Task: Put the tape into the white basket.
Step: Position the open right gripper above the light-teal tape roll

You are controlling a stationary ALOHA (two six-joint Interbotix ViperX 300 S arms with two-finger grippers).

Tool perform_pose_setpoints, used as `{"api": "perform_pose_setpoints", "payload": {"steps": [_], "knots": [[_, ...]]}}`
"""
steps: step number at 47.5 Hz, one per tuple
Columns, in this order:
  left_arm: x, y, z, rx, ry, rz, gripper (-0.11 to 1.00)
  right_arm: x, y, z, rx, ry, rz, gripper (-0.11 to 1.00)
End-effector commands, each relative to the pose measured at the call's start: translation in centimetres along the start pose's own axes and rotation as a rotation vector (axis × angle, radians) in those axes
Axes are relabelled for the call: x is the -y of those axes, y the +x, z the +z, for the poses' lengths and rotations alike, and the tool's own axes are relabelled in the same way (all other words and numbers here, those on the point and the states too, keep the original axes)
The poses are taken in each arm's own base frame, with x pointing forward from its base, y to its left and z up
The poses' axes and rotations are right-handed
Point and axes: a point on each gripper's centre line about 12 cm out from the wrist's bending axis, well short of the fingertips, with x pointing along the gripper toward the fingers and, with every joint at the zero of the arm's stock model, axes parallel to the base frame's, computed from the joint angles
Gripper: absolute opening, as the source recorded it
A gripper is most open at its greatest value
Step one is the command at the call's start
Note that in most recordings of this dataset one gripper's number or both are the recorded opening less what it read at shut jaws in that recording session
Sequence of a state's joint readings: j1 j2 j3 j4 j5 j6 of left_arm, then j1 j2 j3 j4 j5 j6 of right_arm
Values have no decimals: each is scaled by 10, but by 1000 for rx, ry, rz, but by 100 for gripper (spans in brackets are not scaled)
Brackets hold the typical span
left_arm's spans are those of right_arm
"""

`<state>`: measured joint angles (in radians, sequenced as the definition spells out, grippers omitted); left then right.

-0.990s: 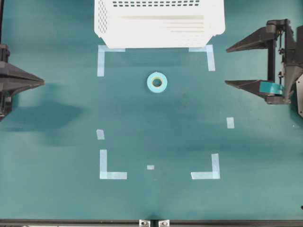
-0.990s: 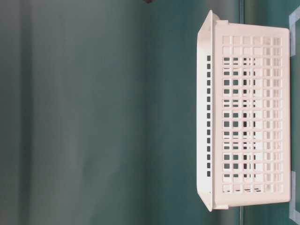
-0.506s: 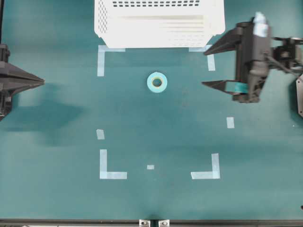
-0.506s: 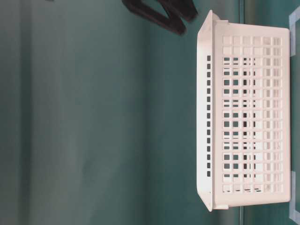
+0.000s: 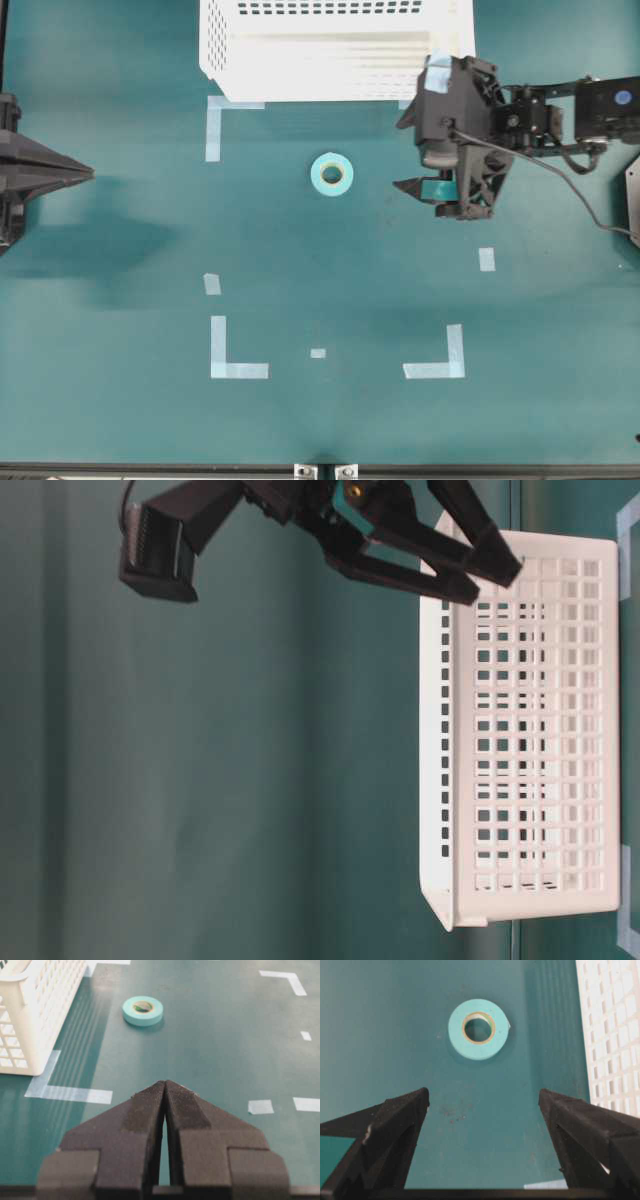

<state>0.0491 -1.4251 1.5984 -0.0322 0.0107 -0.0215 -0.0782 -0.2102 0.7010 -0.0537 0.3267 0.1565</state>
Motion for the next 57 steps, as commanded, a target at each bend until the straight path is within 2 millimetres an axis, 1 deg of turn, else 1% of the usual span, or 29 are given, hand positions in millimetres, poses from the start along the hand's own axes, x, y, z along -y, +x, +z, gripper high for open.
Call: {"api": "perform_pose_setpoints", "payload": {"steps": [1, 16, 26, 36, 45, 57], "knots": [[1, 0, 5, 14, 5, -3, -11, -1, -3, 13, 31, -4, 0, 99], [0, 0, 5, 14, 3, 0, -11, 0, 15, 13, -30, -1, -9, 99], [0, 0, 6, 16, 2, 4, -11, 2, 23, 21, -51, 92, -22, 99], [-1, 0, 6, 16, 0, 7, -11, 2, 35, 23, -59, 104, -25, 99], [-2, 0, 6, 16, -4, 16, -11, -1, 46, 30, -64, 102, -22, 99], [-3, 0, 6, 15, -9, 24, -11, -1, 60, 22, -97, 93, -26, 99]]}}
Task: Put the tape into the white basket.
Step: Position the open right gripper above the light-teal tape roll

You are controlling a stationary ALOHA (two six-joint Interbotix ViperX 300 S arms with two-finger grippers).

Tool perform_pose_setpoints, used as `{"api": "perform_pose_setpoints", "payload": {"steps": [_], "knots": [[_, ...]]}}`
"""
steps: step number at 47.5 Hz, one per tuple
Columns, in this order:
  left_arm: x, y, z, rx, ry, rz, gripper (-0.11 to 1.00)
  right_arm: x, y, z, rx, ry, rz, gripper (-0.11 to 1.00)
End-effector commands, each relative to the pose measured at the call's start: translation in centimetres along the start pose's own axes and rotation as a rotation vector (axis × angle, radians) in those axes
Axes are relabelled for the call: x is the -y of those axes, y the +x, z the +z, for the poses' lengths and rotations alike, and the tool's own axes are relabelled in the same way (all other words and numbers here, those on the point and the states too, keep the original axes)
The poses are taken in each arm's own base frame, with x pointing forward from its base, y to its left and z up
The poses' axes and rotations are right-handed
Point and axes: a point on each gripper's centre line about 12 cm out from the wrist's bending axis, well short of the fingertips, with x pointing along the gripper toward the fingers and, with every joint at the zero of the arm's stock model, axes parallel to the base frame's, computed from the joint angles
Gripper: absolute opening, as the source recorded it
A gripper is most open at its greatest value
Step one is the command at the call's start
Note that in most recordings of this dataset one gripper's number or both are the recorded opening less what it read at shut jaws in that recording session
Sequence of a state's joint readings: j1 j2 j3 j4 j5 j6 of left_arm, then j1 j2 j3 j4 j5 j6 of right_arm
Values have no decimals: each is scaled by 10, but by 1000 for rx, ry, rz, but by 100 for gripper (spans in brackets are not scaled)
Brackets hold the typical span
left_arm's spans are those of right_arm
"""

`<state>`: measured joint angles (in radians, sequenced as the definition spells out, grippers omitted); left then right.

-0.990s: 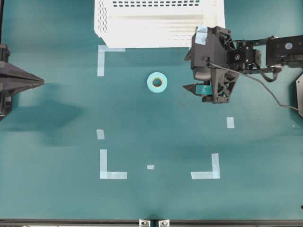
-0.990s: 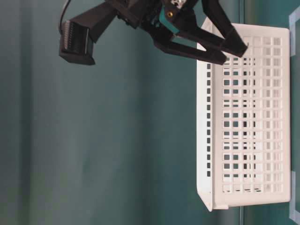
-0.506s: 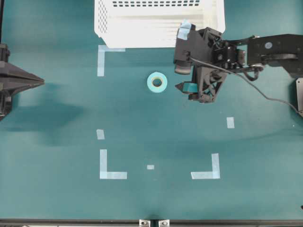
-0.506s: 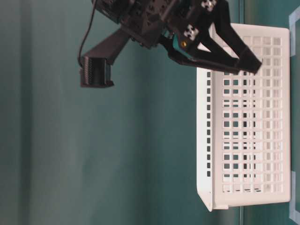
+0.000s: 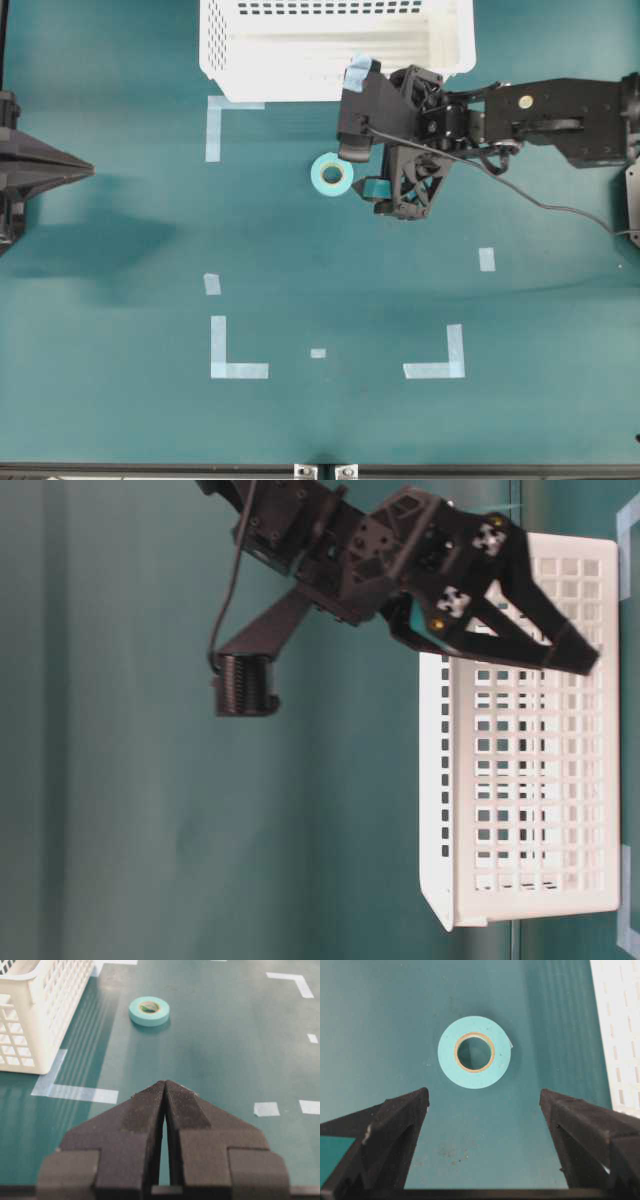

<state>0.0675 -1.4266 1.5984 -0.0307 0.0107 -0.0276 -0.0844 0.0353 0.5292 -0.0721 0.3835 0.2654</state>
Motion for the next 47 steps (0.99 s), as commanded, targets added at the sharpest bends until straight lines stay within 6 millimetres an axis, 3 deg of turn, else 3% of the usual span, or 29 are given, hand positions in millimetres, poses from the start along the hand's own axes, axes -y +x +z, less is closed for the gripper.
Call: {"api": "perform_pose_setpoints", "payload": {"steps": [1, 47], "knots": [[0, 0, 6, 13, -1, 6, -11, -3, -2, 9, 28, -2, 9, 99], [-1, 0, 5, 11, -3, 10, -11, -6, 45, 8, 41, -24, 15, 100]]}}
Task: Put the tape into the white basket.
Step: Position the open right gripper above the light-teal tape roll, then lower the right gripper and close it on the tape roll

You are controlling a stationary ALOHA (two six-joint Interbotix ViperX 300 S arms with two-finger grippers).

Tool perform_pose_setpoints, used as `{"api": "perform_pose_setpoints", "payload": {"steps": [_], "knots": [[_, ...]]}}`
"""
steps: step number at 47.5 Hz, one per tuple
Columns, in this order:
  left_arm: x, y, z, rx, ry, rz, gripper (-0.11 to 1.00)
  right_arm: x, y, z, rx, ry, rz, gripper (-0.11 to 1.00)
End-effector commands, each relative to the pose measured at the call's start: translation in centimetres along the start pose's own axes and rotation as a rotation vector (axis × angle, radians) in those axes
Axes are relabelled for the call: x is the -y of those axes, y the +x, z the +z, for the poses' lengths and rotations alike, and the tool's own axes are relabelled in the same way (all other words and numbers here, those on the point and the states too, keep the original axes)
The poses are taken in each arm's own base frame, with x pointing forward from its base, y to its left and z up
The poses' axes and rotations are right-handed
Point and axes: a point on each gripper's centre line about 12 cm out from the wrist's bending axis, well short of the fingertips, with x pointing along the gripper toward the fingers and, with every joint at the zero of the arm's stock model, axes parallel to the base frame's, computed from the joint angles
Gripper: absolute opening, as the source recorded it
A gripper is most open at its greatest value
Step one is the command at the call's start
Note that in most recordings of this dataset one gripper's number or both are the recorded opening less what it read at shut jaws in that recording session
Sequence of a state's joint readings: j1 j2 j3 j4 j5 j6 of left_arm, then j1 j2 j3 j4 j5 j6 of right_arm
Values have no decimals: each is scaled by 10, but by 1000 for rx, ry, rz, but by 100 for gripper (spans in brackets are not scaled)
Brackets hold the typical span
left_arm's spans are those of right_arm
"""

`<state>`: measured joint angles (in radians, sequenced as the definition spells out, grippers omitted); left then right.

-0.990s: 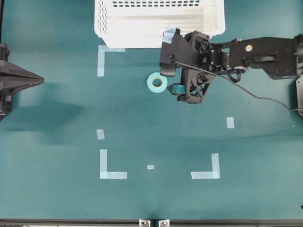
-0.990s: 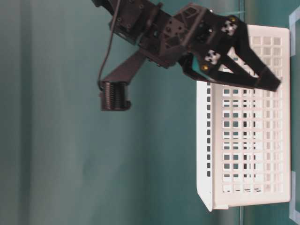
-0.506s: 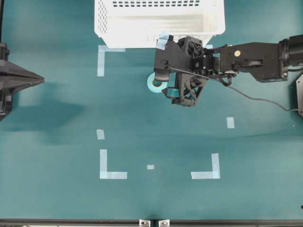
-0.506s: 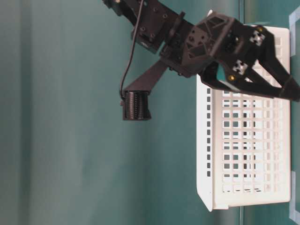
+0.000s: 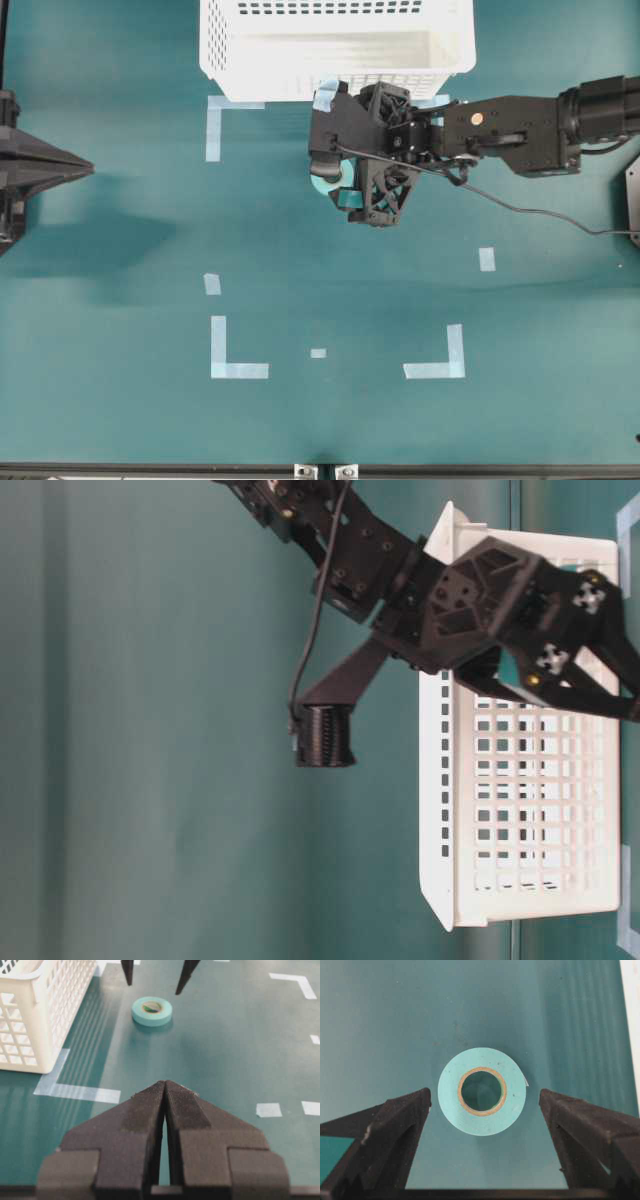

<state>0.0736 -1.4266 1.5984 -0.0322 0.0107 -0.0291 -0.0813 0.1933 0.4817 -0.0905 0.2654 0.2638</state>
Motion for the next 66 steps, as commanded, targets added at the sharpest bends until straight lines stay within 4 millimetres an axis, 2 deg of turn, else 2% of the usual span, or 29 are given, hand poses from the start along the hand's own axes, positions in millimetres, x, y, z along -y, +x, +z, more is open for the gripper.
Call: {"api": "perform_pose_setpoints", "payload": {"steps": [1, 66], "knots": [[0, 0, 5, 11, 0, 6, -11, -3, -4, 10, 33, 1, 8, 100], [-1, 0, 6, 12, -2, 13, -11, -1, 24, -3, -1, 5, 4, 100]]}}
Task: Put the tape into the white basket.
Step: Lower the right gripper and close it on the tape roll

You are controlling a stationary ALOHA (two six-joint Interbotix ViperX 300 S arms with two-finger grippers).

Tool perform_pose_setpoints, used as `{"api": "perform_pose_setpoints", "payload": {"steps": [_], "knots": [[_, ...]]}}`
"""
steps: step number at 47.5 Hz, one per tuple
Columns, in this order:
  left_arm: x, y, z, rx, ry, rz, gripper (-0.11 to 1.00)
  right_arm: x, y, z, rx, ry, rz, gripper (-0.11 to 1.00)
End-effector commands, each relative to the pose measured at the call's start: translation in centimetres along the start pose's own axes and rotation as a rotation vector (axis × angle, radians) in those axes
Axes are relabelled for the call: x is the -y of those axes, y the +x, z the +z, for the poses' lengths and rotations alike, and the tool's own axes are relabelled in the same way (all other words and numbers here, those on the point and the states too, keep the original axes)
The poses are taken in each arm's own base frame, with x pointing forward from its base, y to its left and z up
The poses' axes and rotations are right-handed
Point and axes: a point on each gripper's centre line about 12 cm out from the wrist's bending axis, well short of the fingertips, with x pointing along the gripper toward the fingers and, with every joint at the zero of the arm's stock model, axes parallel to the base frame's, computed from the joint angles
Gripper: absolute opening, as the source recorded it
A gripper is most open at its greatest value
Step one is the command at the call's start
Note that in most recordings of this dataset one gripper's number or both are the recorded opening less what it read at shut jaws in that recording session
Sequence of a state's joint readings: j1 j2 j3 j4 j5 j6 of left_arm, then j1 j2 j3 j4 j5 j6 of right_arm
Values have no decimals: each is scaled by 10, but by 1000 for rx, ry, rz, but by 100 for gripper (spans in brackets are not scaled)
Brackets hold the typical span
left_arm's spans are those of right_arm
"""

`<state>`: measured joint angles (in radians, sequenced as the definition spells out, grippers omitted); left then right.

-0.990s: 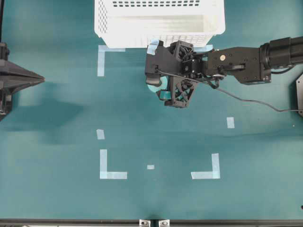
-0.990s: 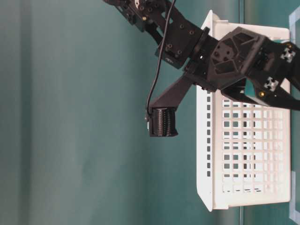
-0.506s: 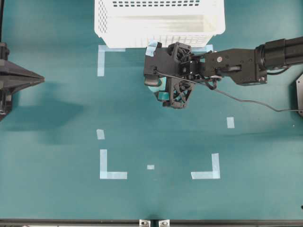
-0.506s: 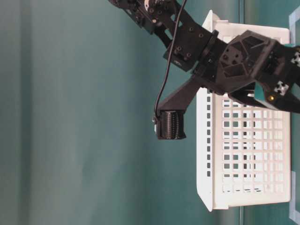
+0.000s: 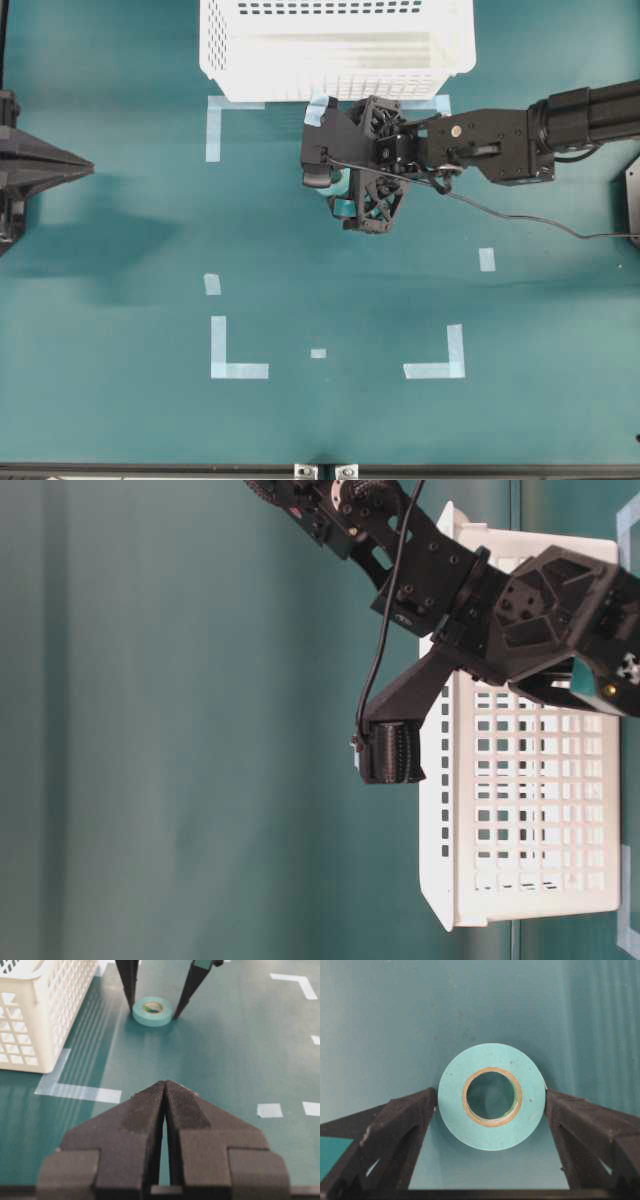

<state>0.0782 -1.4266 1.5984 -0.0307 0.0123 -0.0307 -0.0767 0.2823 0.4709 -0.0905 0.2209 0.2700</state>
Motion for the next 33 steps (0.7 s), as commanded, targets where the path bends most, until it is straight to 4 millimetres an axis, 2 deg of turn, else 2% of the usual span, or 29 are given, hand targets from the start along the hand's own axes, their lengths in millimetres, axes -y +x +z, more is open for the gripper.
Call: {"api": "perform_pose_setpoints", "payload": {"steps": [1, 17, 20, 26, 33], "knots": [[-1, 0, 6, 13, -2, 10, -11, 0, -4, 10, 31, 4, 3, 100], [-2, 0, 6, 12, -4, 21, -11, 4, -6, 16, 48, 9, 0, 99], [-3, 0, 6, 14, -4, 22, -11, 3, -6, 20, 56, 7, 1, 92], [-3, 0, 6, 12, -4, 22, -11, 3, -8, 28, 72, -10, -2, 68], [-3, 0, 6, 14, -4, 22, -11, 4, -10, 33, 70, -36, -14, 68]]}}
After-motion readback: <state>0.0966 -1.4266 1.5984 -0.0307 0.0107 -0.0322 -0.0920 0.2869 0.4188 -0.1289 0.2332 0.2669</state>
